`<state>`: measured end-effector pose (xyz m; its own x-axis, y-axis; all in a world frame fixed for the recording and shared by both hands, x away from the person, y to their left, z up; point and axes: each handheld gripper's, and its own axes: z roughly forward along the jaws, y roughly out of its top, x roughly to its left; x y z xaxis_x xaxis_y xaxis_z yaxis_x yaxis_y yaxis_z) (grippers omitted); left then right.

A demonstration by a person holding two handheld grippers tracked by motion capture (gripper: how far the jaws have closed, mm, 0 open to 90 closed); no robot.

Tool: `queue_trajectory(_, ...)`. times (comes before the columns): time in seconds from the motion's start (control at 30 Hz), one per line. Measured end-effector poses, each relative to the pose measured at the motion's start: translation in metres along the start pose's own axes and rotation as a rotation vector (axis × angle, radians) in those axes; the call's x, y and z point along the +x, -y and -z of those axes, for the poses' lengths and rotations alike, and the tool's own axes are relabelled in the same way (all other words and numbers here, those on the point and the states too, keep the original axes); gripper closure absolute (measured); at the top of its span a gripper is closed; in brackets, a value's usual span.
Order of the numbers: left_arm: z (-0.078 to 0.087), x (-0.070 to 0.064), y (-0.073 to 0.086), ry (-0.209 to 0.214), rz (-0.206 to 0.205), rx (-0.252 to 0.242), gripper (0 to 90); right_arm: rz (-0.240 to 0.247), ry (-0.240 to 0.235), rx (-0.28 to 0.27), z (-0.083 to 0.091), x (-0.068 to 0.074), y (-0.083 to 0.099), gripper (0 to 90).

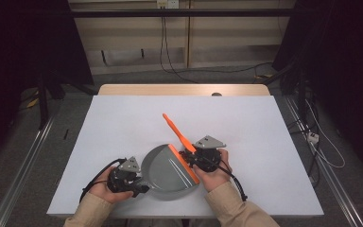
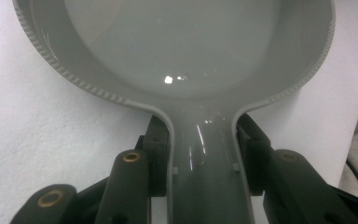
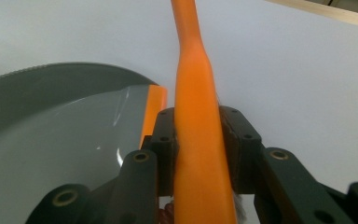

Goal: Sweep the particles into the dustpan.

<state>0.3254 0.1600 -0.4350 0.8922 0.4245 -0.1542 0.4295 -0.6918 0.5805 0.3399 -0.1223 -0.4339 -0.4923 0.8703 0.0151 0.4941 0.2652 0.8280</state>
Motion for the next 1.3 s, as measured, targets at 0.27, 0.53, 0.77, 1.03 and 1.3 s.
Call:
queue_trajectory(0.27,-0.001,0.000,-0.001,-0.002,0.009,-0.004,63.8,-0.013,-0.025,-0.007,-0.001,0.009,0.000,69.0)
queue_trajectory(0.53,-0.001,0.000,-0.001,-0.004,0.009,-0.001,63.9,-0.036,-0.059,-0.019,-0.001,0.013,0.000,69.0)
queue_trajectory(0.77,-0.002,0.000,-0.001,-0.006,0.026,-0.006,63.9,-0.070,-0.072,-0.031,-0.002,0.017,0.000,69.0)
queue_trajectory(1.03,-0.001,0.000,-0.002,-0.010,0.026,0.000,63.9,-0.045,-0.078,-0.045,-0.001,0.025,-0.002,69.1)
queue_trajectory(1.3,-0.001,0.001,-0.001,-0.006,0.023,-0.005,63.9,-0.058,-0.152,-0.064,-0.005,0.039,-0.012,70.1)
